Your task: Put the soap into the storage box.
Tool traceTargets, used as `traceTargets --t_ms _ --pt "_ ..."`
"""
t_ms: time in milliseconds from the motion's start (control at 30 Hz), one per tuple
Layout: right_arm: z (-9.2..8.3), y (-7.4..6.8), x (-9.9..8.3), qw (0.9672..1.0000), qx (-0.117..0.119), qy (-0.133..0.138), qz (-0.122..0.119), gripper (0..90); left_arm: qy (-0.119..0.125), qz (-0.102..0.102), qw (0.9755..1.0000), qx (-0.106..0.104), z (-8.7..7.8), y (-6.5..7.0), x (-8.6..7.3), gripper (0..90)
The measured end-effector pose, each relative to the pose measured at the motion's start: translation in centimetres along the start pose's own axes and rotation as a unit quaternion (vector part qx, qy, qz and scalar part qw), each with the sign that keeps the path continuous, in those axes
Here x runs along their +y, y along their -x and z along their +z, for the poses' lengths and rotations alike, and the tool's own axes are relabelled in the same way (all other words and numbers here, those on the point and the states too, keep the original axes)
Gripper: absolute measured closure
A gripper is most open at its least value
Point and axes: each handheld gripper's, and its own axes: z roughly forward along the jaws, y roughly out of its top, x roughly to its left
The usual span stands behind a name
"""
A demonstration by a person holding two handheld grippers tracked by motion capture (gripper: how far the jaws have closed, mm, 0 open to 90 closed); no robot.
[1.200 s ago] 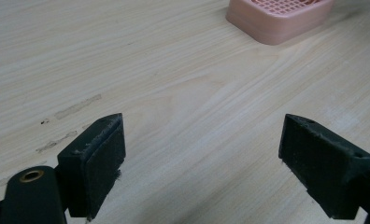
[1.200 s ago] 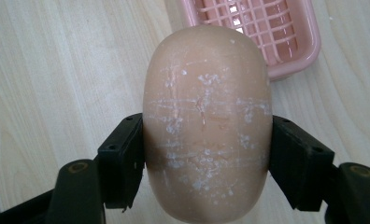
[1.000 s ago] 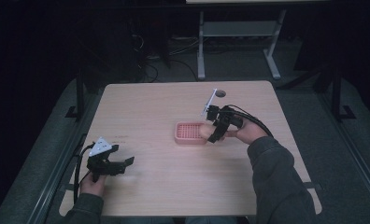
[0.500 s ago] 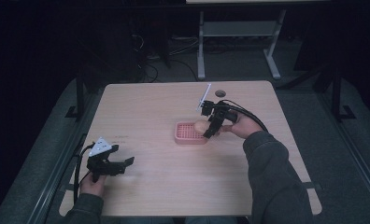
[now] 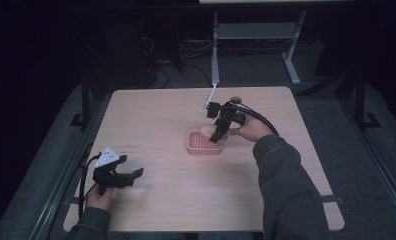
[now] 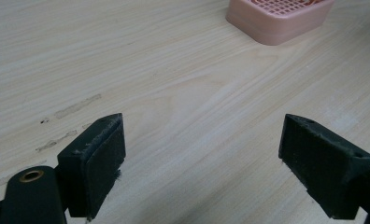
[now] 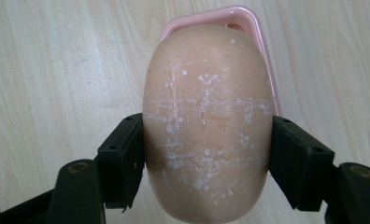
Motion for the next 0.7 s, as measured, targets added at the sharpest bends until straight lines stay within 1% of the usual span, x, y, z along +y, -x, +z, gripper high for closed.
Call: traceTargets --t_ms 33,100,300,567,600,700 --pt "0.1 0.0 0.2 1.0 0.001 -0.002 0.001 31.9 0.001 -0.002 1.0 0.0 0.0 0.0 0.0 14.3" --pt "0.4 0.2 0.4 1.0 0.002 -0.005 -0.002 31.9 -0.002 0.002 1.0 0.001 0.0 0.0 0.0 14.3" --pt "1.2 0.5 1.0 0.9999 0.003 -0.013 -0.001 31.9 -0.003 0.002 1.0 0.001 0.0 0.0 0.0 14.3" --pt "2.9 1.0 1.6 0.9997 0.006 -0.023 -0.003 31.9 -0.003 0.002 1.0 -0.001 0.1 0.0 0.0 14.3" --pt "2.9 1.0 1.6 0.9997 0.006 -0.023 -0.003 31.9 -0.003 0.002 1.0 -0.001 0.1 0.0 0.0 14.3" --pt "3.5 1.2 1.9 0.9995 0.006 -0.031 -0.004 31.8 -0.005 0.002 1.0 0.0 0.0 -0.1 0.0 14.3"
